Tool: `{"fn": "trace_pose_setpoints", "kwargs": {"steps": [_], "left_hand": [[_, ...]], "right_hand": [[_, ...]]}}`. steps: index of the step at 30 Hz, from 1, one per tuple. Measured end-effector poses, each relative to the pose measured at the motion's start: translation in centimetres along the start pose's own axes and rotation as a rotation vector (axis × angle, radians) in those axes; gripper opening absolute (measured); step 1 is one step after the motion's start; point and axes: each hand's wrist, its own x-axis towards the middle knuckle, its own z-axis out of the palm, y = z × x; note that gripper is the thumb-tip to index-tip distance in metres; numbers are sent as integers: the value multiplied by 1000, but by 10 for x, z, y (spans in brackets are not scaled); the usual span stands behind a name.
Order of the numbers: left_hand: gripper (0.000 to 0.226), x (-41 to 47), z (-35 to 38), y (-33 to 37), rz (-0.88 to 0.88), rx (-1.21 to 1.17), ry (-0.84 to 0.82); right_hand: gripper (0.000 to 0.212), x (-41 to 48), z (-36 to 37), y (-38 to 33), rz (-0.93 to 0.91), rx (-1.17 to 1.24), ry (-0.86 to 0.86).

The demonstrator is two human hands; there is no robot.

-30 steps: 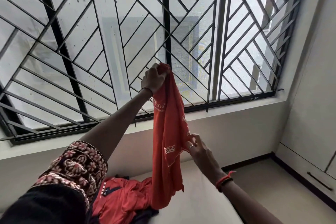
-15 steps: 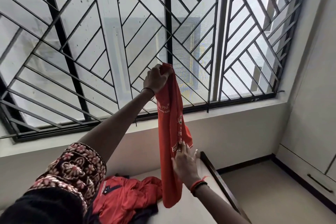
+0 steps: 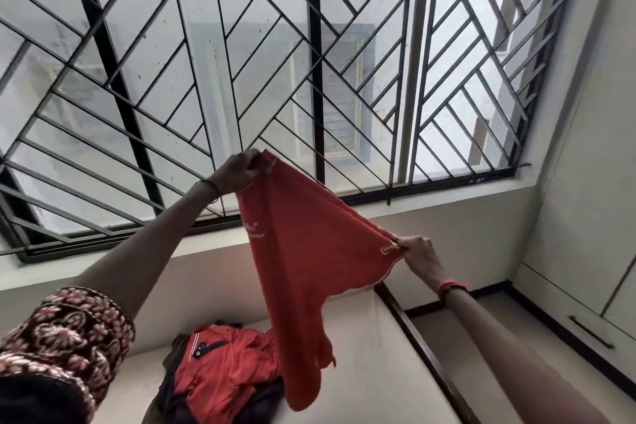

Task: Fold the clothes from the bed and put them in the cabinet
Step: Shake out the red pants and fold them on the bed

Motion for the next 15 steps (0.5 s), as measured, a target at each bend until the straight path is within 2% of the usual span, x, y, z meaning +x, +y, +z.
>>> {"fn": "trace_pose_setpoints", "kwargs": {"steps": [4, 11, 15], "left_hand": [[11, -12, 9, -17, 46, 16, -71], [25, -31, 19, -32, 29, -137, -146], [12, -46, 28, -29, -58, -453, -243]], "right_hand": [[14, 12, -32, 4, 0, 27, -23], [20, 14, -54, 4, 25, 74, -78], [22, 4, -59, 3, 82, 83, 33]]}}
